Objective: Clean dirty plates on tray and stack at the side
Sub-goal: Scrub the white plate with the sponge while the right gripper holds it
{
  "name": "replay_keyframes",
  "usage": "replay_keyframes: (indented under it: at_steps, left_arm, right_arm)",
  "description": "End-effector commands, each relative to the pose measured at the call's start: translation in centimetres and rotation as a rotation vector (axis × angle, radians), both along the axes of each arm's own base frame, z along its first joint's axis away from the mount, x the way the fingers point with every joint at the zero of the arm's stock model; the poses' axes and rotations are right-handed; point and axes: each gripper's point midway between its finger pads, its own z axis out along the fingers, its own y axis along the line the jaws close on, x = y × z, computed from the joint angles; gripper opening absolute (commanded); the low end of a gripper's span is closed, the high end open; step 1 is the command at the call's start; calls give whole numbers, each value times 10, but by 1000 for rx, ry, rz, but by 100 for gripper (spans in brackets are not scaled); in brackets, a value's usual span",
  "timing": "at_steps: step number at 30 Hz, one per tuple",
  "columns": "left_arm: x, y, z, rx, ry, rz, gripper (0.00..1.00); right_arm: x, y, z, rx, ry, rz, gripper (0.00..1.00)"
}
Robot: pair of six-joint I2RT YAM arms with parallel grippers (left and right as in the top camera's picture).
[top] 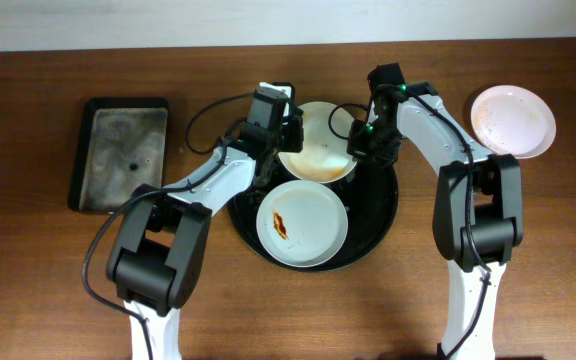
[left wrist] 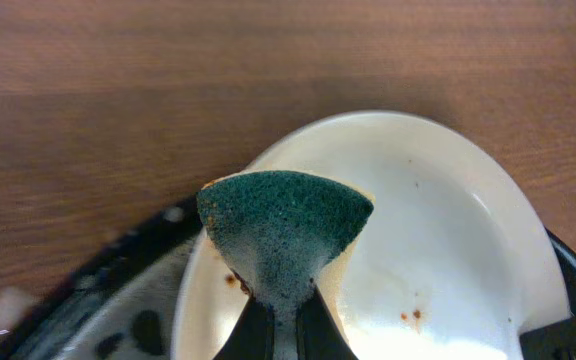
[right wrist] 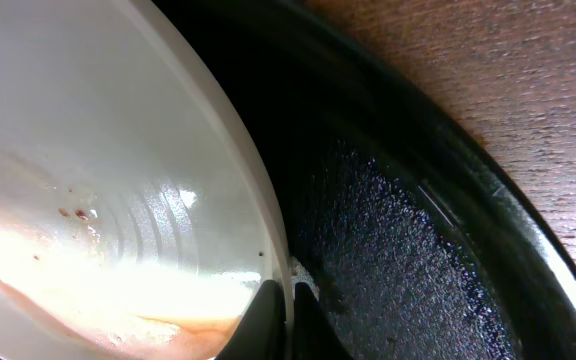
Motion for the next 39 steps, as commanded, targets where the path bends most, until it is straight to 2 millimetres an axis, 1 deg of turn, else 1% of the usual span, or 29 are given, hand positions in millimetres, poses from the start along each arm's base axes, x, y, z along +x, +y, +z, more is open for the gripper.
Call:
replay_keyframes:
  at_steps: [1,4,5,7,8,9,10,14,17,19,20,22,23,24,25,26,27,29,31,32,33,35,37,39]
  left_arm:
    - [-5,-10,-25,-49,61,-25,1]
    - [1,-6,-32,-42,48,-9,1]
    - [4,0,-37,-19,41,18,1]
    - [12,19,-46,62,19,105,1]
    - [18,27,-43,91,-13,149,1]
    - [23,30,-38,96,-44,171,0]
    - [30,30,-31,91,-81,183,1]
    - [39,29,-18,70,-143,201,0]
    - [47,49,-9,128,-199,301,1]
    - [49,56,-8,152,-209,334,1]
    - [49,56,-3,149,-218,337,1]
    - [50,55,19,127,-250,341,1]
    - [51,54,35,110,-272,343,0]
    - [49,49,47,86,-281,322,1]
    - [47,43,51,65,-277,293,1]
    - [44,34,52,34,-260,252,1]
    - [38,26,45,-16,-211,232,1]
    - [25,21,28,-57,-101,225,1]
    - [18,10,23,-82,-60,171,0]
    - [16,3,24,-108,-52,138,0]
    - [12,-9,28,-155,-41,81,0]
    - [5,-22,31,-206,-20,16,1]
    - [2,-27,37,-232,-13,-17,1]
    - [-1,-24,45,-236,-8,-19,1]
  right_arm:
    - [-10,-8,-20,-45,53,3,4]
    - [-9,-8,-20,-45,53,3,4]
    - [-10,-8,-20,-45,54,3,4]
    - [-10,-8,-20,-45,54,12,4]
    - [-11,-9,-20,-46,55,15,4]
    - [-11,-9,-20,-46,57,18,4]
    - [-12,-9,-20,-47,59,18,4]
    - [-14,-9,-20,-48,68,18,4]
    - [-16,-9,-20,-50,76,19,4]
    - [-17,-10,-21,-50,78,21,4]
    - [-17,-10,-21,-50,78,21,4]
    - [-17,-10,-21,-50,78,21,4]
    - [-17,-10,-21,-50,79,21,4]
    - [-17,-10,-21,-51,82,21,4]
    - [-18,-10,-21,-51,82,21,4]
    - [-18,-10,-21,-51,82,21,4]
    - [-18,-10,-21,-50,82,21,4]
    - [-18,-10,-21,-51,82,21,4]
    - [-18,-10,-21,-50,83,22,4]
    - [-18,-10,-21,-51,85,22,4]
    - [-20,-9,-20,-48,92,27,4]
    - [-27,-10,-20,-49,115,45,4]
    - [-33,-11,-19,-54,142,49,4]
    - [-42,-13,-17,-58,173,51,4]
